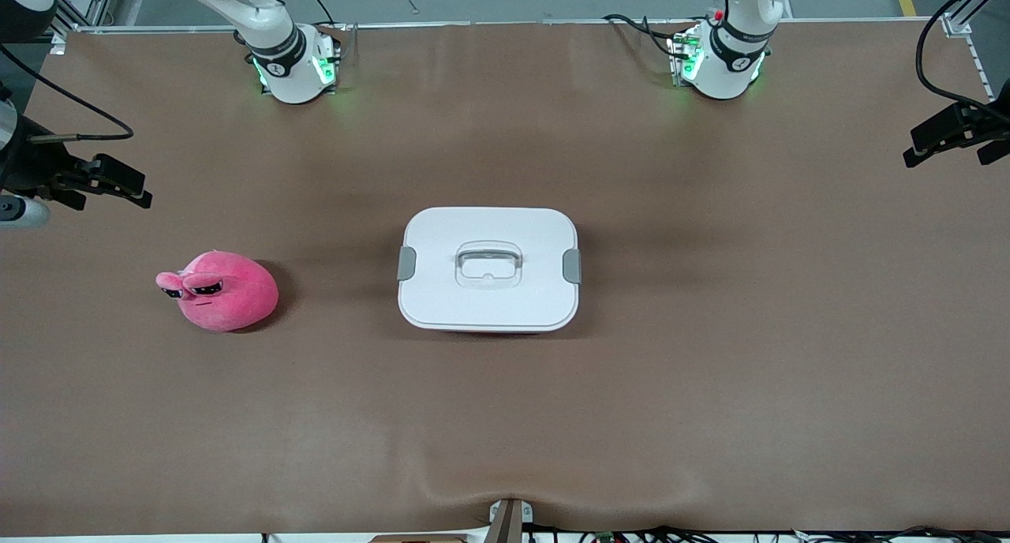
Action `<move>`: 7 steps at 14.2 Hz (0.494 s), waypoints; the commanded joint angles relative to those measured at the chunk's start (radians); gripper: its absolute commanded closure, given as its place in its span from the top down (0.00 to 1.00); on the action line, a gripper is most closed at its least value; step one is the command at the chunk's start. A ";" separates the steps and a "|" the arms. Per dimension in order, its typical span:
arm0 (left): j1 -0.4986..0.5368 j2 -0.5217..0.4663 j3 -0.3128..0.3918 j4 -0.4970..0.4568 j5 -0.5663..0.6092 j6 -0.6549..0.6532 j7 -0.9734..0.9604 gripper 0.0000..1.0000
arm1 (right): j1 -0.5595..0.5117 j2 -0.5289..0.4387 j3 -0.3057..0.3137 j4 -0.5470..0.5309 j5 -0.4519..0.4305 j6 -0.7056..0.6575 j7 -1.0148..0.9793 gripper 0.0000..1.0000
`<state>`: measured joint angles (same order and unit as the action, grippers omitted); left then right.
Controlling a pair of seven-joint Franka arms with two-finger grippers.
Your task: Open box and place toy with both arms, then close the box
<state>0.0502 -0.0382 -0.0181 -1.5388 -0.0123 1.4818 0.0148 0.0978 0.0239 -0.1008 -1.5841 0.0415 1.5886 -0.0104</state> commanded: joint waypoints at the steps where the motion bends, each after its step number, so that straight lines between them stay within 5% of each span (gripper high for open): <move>1: 0.002 0.009 0.000 0.022 0.005 -0.020 0.017 1.00 | 0.019 -0.007 -0.013 -0.005 -0.002 0.004 0.009 1.00; 7: 0.003 0.009 0.003 0.028 0.023 -0.026 0.025 1.00 | 0.000 -0.022 -0.017 -0.002 -0.008 -0.030 0.067 1.00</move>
<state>0.0509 -0.0382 -0.0163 -1.5388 -0.0111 1.4810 0.0157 0.0990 0.0183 -0.1205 -1.5824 0.0404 1.5745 0.0078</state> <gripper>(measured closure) 0.000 0.000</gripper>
